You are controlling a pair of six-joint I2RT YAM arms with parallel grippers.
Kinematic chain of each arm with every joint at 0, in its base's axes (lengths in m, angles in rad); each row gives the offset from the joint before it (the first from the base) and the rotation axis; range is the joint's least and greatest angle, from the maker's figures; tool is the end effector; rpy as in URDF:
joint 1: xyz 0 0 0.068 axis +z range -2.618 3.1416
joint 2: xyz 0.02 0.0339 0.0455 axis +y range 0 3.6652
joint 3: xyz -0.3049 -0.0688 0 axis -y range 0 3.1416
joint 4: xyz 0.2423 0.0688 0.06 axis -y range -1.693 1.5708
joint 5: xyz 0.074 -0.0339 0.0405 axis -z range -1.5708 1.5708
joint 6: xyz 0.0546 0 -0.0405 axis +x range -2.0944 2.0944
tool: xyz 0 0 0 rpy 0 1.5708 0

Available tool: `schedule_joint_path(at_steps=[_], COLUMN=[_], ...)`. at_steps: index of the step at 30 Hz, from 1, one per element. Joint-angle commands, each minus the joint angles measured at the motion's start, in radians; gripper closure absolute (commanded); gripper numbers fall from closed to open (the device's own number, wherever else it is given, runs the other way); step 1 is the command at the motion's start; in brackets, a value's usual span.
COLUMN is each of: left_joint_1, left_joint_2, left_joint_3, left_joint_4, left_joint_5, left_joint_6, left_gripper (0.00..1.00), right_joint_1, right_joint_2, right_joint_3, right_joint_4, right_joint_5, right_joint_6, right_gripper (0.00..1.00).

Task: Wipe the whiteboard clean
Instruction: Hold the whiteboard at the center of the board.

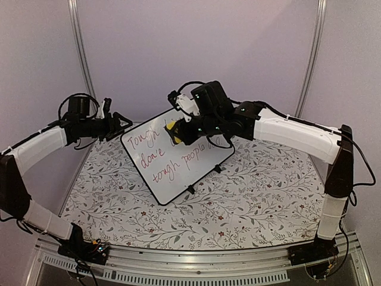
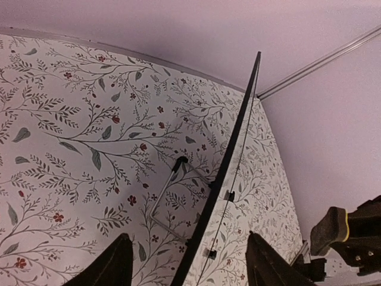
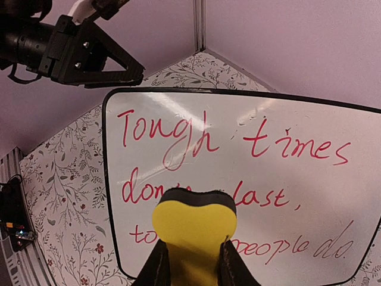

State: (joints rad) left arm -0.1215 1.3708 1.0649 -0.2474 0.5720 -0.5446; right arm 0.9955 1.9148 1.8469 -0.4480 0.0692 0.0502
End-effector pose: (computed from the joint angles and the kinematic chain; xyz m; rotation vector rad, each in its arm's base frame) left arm 0.3047 -0.0670 0.3336 -0.1071 2.1851 -0.9936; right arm 0.2645 0.4010 0.3806 -0.9334 1.9201 0.5569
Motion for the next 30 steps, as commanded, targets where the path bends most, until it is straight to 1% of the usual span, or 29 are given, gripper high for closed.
schedule_joint_path(at_steps=[1,3,5,8,14,19,20,23,27,30], left_joint_1=[0.004,-0.007,-0.013,-0.015,-0.014,-0.015,-0.015,-0.028,-0.051,-0.07], left_joint_2=[0.019,0.01,-0.002,-0.01,-0.021,-0.039,-0.045,-0.066,-0.092,-0.093], left_joint_3=[-0.017,-0.031,-0.048,-0.073,-0.089,-0.129,-0.14,-0.155,-0.173,-0.18], left_joint_4=[0.06,0.091,0.114,0.15,0.177,0.262,0.282,0.31,0.329,0.325], left_joint_5=[0.104,0.109,0.092,0.089,0.107,0.165,0.179,0.195,0.19,0.179], left_joint_6=[0.048,0.042,0.04,0.037,0.036,0.023,0.018,0.015,0.015,0.021], left_gripper=[0.44,0.5,0.53,0.62,0.71,0.89,0.91,0.96,0.98,0.99], right_joint_1=[0.038,0.053,0.064,0.076,0.089,0.099,0.101,0.11,0.115,0.116], right_joint_2=[0.046,0.056,0.065,0.072,0.093,0.152,0.166,0.194,0.215,0.22], right_joint_3=[0.024,0.026,0.026,0.026,0.063,0.143,0.158,0.188,0.214,0.224], right_joint_4=[0.005,0.011,0.014,0.017,0.017,0.0,-0.003,0.008,0.019,0.02], right_joint_5=[0.031,0.049,0.059,0.065,0.077,0.091,0.094,0.094,0.1,0.083], right_joint_6=[-0.014,-0.015,-0.011,0.002,0.01,-0.015,-0.02,-0.035,-0.039,-0.076], right_gripper=[0.77,0.77,0.77,0.77,0.76,0.76,0.76,0.76,0.76,0.76])
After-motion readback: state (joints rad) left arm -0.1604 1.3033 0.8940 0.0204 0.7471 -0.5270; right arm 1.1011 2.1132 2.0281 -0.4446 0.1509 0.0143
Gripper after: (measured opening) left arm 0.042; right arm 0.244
